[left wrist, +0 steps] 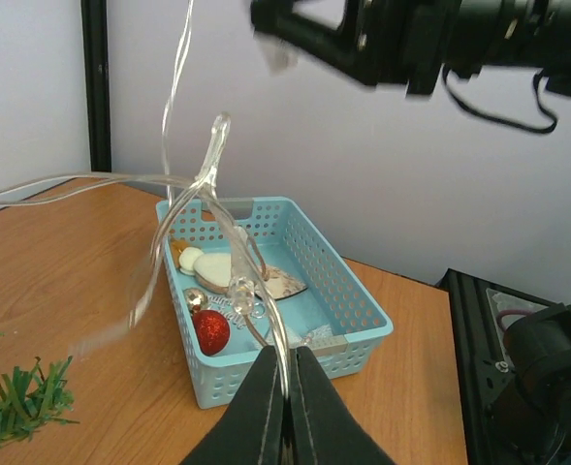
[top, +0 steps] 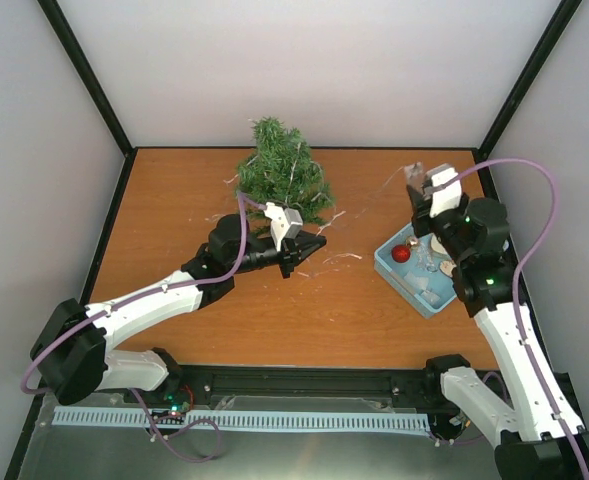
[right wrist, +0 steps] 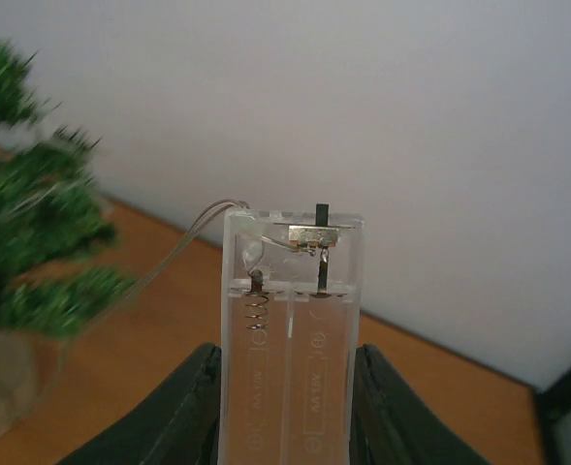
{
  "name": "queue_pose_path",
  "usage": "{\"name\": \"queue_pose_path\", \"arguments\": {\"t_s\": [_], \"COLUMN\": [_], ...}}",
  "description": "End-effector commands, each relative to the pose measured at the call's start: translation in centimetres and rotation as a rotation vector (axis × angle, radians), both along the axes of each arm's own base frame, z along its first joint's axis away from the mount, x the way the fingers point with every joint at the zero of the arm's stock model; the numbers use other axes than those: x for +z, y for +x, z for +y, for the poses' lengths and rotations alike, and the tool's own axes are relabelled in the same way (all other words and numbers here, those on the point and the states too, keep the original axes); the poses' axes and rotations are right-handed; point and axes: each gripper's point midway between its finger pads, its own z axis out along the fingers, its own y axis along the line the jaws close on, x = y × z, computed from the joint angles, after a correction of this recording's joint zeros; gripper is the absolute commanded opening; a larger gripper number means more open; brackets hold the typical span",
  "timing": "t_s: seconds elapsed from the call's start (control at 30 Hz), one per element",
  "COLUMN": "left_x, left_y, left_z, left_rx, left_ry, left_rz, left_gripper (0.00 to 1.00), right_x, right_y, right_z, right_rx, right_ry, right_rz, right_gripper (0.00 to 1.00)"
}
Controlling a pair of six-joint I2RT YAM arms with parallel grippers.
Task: Decorate the small christmas tree
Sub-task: Wrap the decoration item around the Christmas tree.
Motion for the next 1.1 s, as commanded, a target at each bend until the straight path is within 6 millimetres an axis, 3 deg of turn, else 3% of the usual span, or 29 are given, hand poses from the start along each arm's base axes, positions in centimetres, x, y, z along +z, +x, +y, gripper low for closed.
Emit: {"name": "queue_pose_path", "arguments": {"t_s": [0.0, 0.2, 0.37, 0.67, 1.07], "left_x": [2.9, 3.3, 3.7, 4.1, 4.1], "left_y": [-0.7, -0.8, -0.7, -0.7, -1.2], "left_z": [-0.2, -0.2, -0.3, -0.6, -0.7], "left_rx": [-0.031, -0.030, -0.032, -0.044, -0.075], "left_ry": [-0.070, -0.079, -0.092, -0.100, -0.090], "left_rz": [-0.047, -0.052, -0.053, -0.052, -0.031], "left_gripper": [0.01, 0.01, 0.01, 0.01, 0.02], "right_x": [-4.2, -9.9, -12.2, -14.5, -13.8], "right_y": [-1.1, -1.7, -2.6, -2.8, -1.5], "right_z": [3.7, 7.1, 9.1, 11.5, 13.2], "right_rx": [0.219, 0.454, 0.610, 0.716, 0.829], "right_ry": [0.056, 0.002, -0.030, -0.180, -0.461], "right_rz": [0.140, 0.302, 0.343, 0.305, -0.047], "right_gripper": [0.15, 0.15, 0.14, 0.14, 0.10]}}
